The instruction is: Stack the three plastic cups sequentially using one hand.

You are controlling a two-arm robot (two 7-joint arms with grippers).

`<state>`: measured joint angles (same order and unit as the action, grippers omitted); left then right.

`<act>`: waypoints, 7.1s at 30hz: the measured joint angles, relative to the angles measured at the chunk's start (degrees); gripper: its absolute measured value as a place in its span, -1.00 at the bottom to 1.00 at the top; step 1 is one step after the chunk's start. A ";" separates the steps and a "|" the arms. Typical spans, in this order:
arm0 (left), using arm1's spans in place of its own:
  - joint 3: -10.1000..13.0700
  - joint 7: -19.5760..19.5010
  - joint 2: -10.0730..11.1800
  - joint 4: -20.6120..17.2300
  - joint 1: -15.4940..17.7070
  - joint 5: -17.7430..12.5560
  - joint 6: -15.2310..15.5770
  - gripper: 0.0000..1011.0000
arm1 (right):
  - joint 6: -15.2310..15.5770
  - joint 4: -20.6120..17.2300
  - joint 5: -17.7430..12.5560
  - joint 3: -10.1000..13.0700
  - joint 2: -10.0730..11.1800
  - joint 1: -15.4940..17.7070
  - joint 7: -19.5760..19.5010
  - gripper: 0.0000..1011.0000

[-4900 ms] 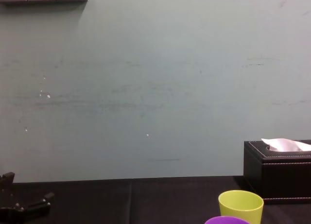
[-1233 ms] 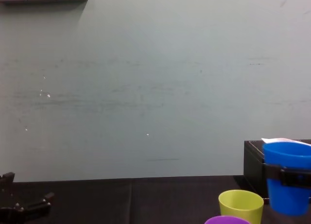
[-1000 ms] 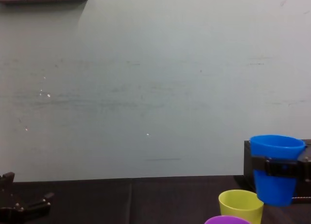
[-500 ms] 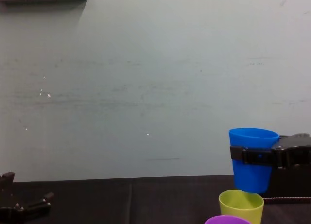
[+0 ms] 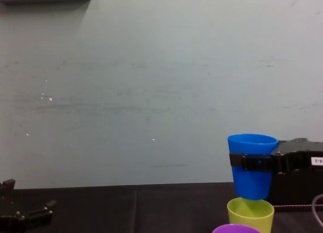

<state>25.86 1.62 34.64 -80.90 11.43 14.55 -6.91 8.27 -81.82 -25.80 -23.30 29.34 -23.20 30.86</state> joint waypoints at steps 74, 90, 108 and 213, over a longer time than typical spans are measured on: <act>0.00 0.00 0.00 0.00 0.00 0.00 0.00 1.00 | -4.50 6.16 2.33 -2.82 -1.89 1.02 0.23 0.44; 0.00 0.00 0.00 0.00 0.00 0.00 0.00 1.00 | -4.49 6.15 2.24 -2.84 -1.79 0.90 0.27 0.88; 0.00 0.00 0.00 0.00 0.00 0.00 0.00 1.00 | -5.60 4.53 2.43 -1.43 -1.34 2.02 -0.91 0.99; 0.00 0.00 0.00 0.00 0.00 0.00 0.00 1.00 | -15.25 -0.02 9.00 1.17 -7.26 16.96 -3.91 0.99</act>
<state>25.86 1.62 34.65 -80.90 11.43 14.55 -6.91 -6.98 -81.84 -16.80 -22.13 22.08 -6.24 26.95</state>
